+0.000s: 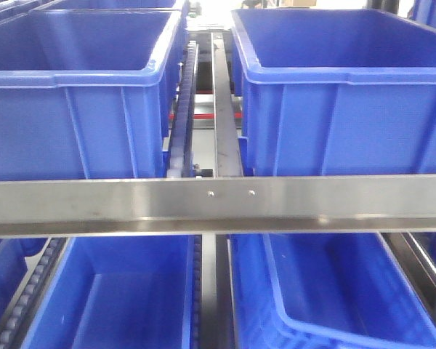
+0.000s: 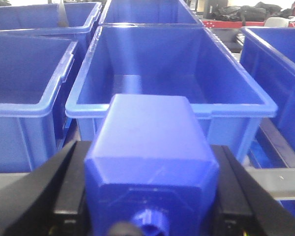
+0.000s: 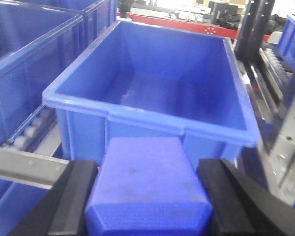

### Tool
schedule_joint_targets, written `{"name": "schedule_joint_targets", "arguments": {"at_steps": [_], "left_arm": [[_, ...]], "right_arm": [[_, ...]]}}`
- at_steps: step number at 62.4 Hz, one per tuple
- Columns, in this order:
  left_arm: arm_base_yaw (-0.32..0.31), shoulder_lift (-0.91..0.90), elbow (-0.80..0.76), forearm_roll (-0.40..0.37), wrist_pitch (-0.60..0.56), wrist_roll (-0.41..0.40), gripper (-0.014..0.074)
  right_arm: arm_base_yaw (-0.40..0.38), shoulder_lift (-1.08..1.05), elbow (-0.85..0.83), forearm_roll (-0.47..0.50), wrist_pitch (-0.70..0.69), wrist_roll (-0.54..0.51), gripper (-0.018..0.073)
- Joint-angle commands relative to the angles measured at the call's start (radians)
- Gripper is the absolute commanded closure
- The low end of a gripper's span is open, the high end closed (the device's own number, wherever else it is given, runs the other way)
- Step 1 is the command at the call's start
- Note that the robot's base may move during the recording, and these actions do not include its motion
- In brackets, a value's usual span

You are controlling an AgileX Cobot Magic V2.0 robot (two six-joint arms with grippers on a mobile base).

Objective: Pick and sort blue part to right shelf
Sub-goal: 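Approach the shelf and bring both held parts above the blue bins, then lower both held blue parts into the bins below each gripper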

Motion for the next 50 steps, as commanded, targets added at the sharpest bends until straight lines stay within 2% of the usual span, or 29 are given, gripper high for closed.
{"name": "schedule_joint_targets", "arguments": {"at_steps": [1,50], "left_arm": [[0.003,0.012,-0.028,0.0,-0.085,-0.001,0.0239],[0.003,0.016,-0.028,0.0,-0.085,-0.001,0.0239]], "right_arm": [[-0.005,0.009,-0.029,-0.008,-0.096,-0.006,0.0216],[-0.005,0.014,-0.027,-0.008,-0.094,-0.006,0.0216]]}}
